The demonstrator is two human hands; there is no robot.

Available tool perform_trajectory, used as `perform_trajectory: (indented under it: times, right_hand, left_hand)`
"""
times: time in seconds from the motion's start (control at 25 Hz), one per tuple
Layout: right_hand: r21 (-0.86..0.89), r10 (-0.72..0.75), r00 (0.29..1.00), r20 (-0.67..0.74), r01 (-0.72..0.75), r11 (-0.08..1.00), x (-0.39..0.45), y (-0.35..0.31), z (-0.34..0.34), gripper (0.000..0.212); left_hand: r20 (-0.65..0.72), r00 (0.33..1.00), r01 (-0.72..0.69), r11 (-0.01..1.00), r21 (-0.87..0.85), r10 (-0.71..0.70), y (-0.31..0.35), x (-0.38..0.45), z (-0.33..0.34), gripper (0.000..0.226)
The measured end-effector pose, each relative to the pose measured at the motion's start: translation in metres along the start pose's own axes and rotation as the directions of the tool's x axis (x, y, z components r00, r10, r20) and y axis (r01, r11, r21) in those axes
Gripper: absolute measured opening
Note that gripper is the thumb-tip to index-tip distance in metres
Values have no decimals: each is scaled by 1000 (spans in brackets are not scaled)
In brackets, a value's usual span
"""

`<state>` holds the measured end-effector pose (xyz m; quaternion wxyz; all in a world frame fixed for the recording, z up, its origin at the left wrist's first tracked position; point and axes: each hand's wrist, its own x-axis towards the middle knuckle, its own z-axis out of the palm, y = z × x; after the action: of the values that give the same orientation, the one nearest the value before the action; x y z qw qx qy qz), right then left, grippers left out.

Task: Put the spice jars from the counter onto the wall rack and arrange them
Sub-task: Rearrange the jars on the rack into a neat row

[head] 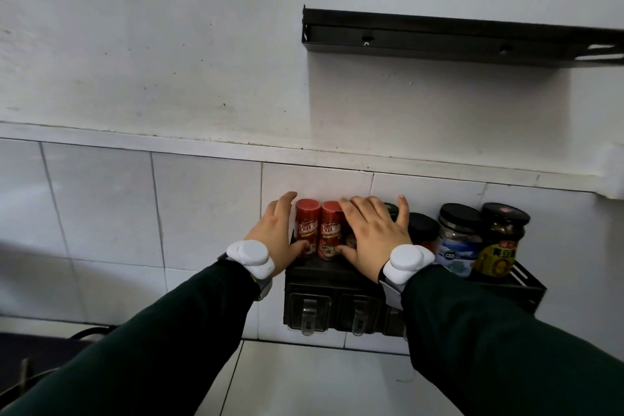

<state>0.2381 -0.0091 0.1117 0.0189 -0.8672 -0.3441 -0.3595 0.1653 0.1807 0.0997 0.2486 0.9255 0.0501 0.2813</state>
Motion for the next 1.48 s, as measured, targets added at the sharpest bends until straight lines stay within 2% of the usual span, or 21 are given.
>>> perform_trajectory:
  times: [0.16,0.28,0.52,0.64,0.76,0.96,1.48]
  right_hand:
    - [-54,52,998,-32,-53,997,-28,18,-14,72]
    - [-89,89,996,-6,-89,992,-54,32,-24,62]
    - [-83,176,925,336,-157,984,-97,40,-44,53]
    - [-61,208,875,438,-202,978,-109,43,-44,59]
    - [-18,241,816,525,-272,962,-112,41,-42,71]
    - [31,282,784,552,-358,933,-115,36,-35,75]
    - [40,265,775,574,-349,936,-112,38,-34,74]
  left_hand:
    - [-72,996,-46,995,89,52,16,-19,-5,81]
    - [-20,993,-107,975,197,113,35,-35,-3,69]
    - [193,977,-147,936,320,87,67,-65,11,53]
    - [243,968,-161,912,377,70,75,-75,17,59]
    - [271,962,-150,903,402,39,79,-85,23,75]
    - [330,944,-127,899,418,-20,78,-89,26,89]
    - [353,934,-99,912,399,-53,81,-89,28,92]
